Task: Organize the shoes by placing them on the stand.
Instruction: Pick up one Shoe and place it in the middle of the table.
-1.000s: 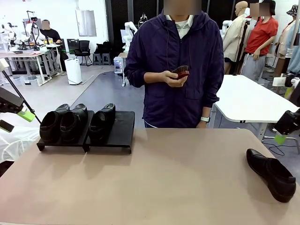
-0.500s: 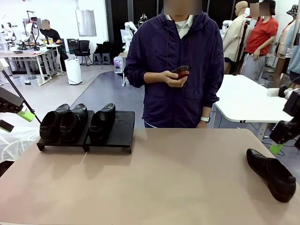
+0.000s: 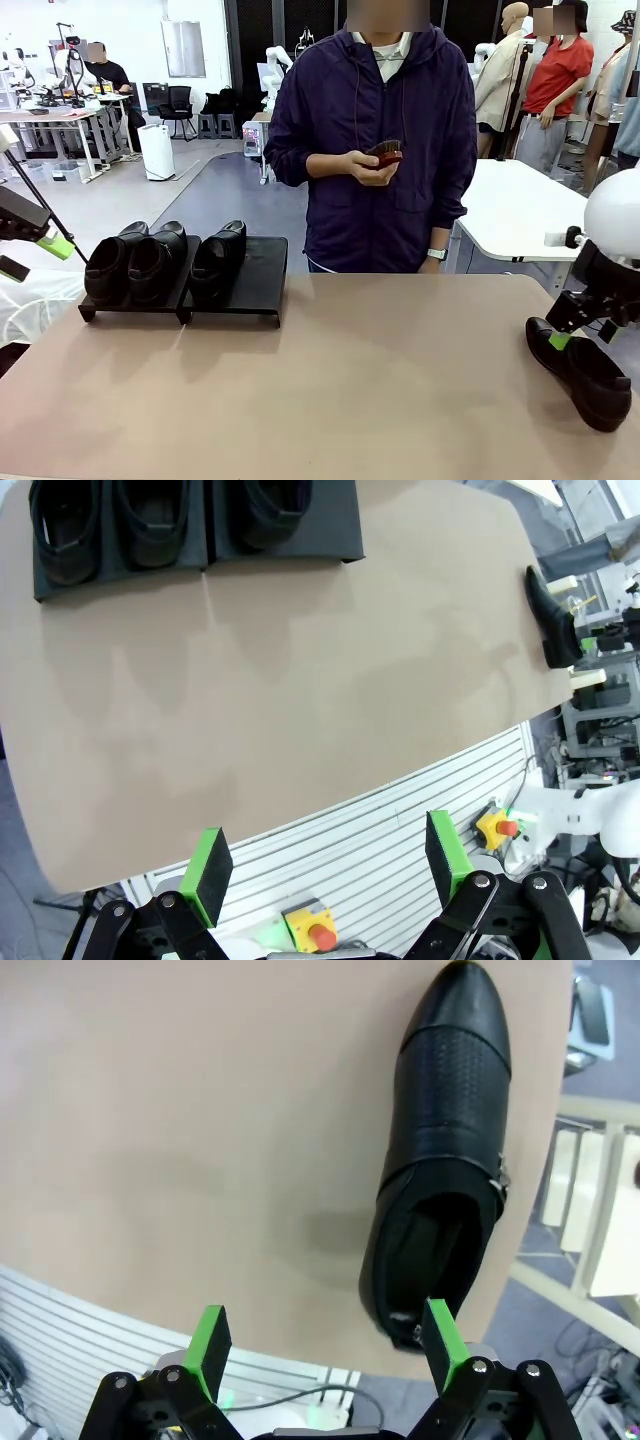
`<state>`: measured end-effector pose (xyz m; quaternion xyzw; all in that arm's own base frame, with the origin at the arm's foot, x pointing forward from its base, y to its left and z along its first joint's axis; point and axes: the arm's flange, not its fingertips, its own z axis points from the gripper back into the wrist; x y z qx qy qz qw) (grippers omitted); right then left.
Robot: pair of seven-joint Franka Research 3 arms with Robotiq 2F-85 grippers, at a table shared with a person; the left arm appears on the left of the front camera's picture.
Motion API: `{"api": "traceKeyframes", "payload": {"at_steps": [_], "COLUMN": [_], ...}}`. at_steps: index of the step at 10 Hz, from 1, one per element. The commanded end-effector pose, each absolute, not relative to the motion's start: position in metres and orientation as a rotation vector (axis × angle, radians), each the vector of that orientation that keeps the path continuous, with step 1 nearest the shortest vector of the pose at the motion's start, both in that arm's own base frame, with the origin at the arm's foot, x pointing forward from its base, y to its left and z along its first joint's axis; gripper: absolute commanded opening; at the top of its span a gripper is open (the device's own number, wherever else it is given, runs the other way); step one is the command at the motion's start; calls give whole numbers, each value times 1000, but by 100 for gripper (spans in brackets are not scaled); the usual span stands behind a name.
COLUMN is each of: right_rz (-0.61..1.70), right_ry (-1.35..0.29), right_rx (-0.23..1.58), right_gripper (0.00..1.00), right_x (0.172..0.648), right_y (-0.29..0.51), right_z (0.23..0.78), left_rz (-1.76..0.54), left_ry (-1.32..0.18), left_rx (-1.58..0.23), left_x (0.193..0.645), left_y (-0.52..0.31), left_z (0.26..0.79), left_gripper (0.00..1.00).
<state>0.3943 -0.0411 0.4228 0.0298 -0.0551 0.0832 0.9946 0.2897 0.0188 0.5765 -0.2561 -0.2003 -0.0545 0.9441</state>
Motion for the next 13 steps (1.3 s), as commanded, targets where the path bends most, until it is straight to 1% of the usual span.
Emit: {"api": "traceKeyframes", "payload": {"at_steps": [1, 9, 13], "right_rz": [164, 135, 147], "right_ry": [-115, -68, -76], "right_rx": [59, 91, 98], "right_gripper": [100, 100, 100], "right_x": [404, 417, 422], "right_y": [-50, -60, -62], "right_z": [416, 379, 358], "left_rz": [-123, -123, -123], "left_ry": [-405, -405, -405], "left_rx": [-518, -518, -518], "left_x": [289, 289, 289], "left_y": [23, 23, 23], "left_z": [577, 577, 577], "left_gripper": [100, 100, 100]}}
